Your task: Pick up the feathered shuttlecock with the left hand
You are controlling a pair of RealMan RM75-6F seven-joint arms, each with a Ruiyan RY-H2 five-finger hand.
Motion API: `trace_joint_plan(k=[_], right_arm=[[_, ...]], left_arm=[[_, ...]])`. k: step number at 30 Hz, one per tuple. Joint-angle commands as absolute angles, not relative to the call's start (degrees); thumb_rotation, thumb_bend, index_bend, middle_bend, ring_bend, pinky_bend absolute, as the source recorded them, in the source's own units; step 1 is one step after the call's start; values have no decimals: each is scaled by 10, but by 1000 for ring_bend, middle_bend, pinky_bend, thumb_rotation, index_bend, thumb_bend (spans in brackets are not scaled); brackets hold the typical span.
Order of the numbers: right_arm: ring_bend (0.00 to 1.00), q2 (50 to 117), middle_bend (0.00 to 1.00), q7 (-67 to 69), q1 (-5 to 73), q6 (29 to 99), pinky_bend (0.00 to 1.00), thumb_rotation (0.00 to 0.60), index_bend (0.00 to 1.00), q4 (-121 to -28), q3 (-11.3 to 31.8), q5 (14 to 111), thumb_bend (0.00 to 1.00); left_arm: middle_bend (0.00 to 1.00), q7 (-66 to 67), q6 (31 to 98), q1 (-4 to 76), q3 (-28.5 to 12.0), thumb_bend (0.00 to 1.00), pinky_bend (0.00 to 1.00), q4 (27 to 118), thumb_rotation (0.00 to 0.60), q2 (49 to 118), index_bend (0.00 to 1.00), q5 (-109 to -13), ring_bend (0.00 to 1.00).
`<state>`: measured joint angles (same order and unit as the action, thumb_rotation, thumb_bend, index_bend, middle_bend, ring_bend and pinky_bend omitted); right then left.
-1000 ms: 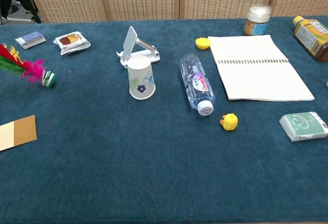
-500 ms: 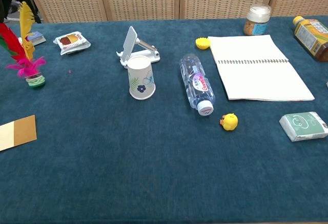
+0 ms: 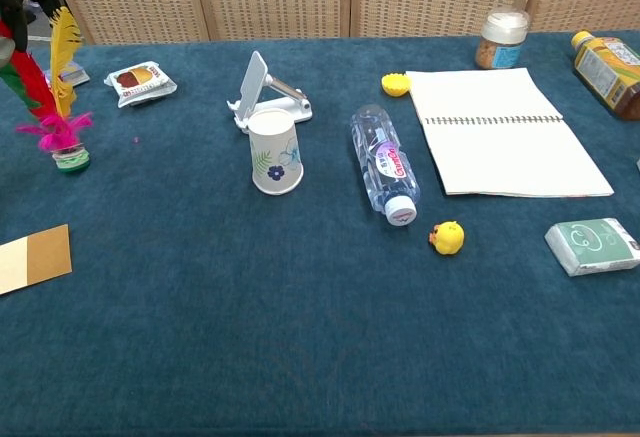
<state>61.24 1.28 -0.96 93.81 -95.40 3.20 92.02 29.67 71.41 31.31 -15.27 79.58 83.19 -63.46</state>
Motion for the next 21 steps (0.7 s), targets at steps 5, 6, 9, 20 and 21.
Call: trace_joint_plan(k=[5,6,9,20,21], right_arm=[[0,612,0,13,-11,942,0,600,0,-955,30,925,0],[0,612,0,12,-11,943,0,600,0,-955,30,926,0],[0,612,0,11,-14,950,0,600,0,-958,29,932,0],[0,613,0,7,-17,958,0,600,0,-961,26,942,0],[0,613,0,7,-17,958,0,600,0,-961,26,942,0]], left_arm=[[0,298,730,308,-149,481,0,821,600,818,542,-645,0],[0,299,732,307,-148,478,0,824,600,817,517,-646,0],[0,301,739,303,-146,470,0,837,600,809,473,-648,0],[0,299,766,296,-149,438,0,880,600,786,236,-663,0],[0,297,771,294,-150,428,0,887,600,782,203,-668,0]])
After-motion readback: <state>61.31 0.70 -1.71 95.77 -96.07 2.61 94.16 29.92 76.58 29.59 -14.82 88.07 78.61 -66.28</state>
